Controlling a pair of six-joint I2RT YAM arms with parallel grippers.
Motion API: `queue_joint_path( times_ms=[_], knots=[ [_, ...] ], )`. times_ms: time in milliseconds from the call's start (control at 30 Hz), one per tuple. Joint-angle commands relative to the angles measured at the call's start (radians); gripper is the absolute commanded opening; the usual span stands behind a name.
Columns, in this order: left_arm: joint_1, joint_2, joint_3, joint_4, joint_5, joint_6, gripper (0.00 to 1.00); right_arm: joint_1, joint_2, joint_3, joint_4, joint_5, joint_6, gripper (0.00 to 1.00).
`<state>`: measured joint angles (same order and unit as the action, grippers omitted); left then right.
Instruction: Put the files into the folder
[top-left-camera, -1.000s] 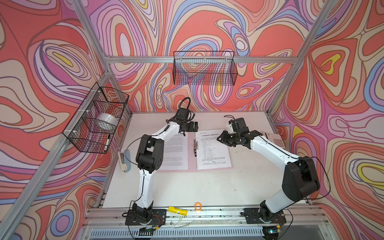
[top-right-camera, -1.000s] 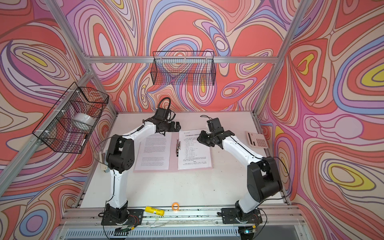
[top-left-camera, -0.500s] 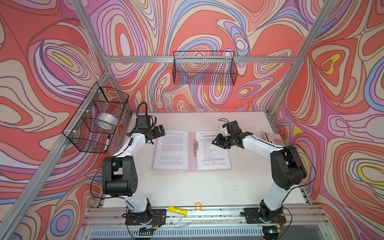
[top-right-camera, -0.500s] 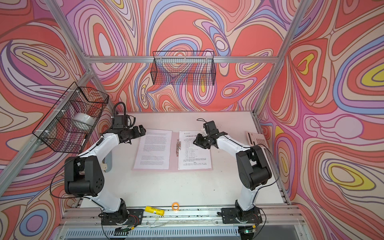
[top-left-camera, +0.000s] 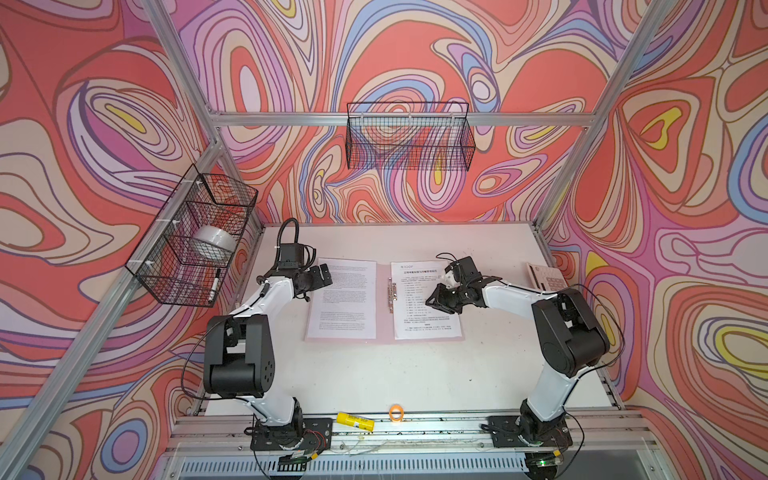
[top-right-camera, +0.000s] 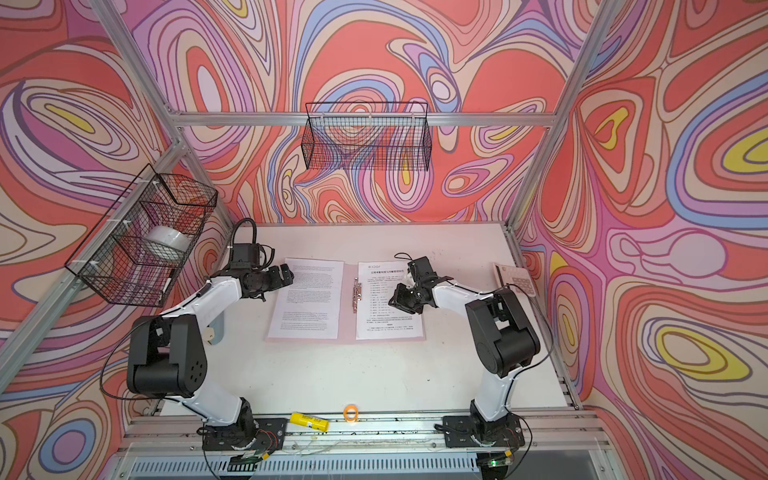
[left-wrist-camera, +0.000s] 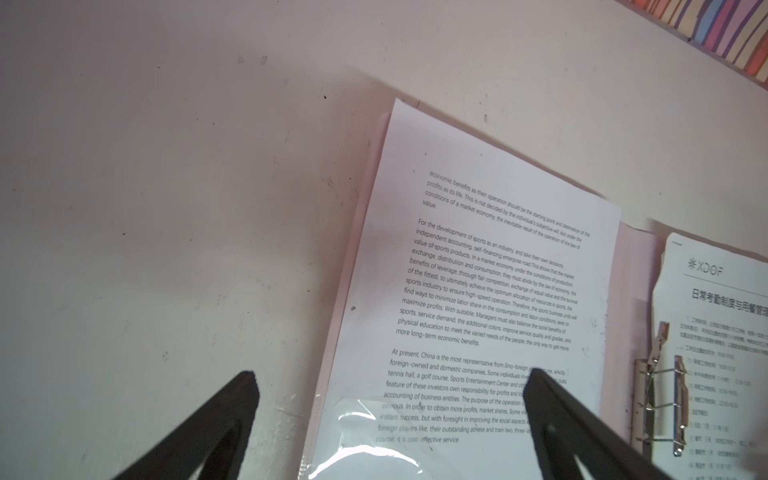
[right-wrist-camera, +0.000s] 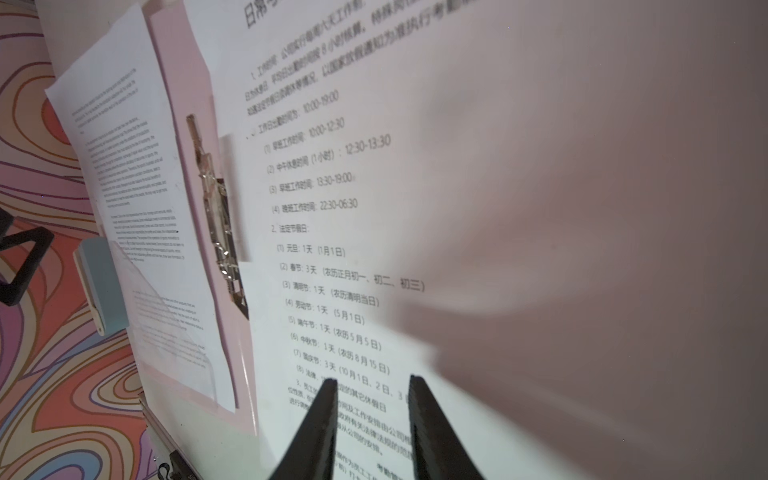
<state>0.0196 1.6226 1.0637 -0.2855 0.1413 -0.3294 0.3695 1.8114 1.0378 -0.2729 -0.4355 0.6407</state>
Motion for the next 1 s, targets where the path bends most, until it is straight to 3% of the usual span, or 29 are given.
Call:
queue_joint_path(
  times_ms=[0, 400, 800, 967],
  knots=[
    [0.005, 0.001, 0.0, 0.017, 0.013, 0.016, 1.0, 0.008, 0.022, -0.02, 0.035, -0.004, 0.002, 0.3],
    [0.027, 0.065, 0.028, 0.052, 0.06, 0.027, 0.99, 0.008, 0.087, -0.041, 0.052, -0.017, -0.006, 0.3],
    [0.107, 0.158, 0.018, 0.126, 0.201, -0.016, 0.97, 0.008, 0.101, -0.068, 0.072, -0.02, 0.003, 0.29],
    [0.138, 0.193, 0.023, 0.161, 0.321, -0.043, 0.92, 0.006, 0.087, -0.082, 0.074, -0.019, 0.006, 0.29]
  ],
)
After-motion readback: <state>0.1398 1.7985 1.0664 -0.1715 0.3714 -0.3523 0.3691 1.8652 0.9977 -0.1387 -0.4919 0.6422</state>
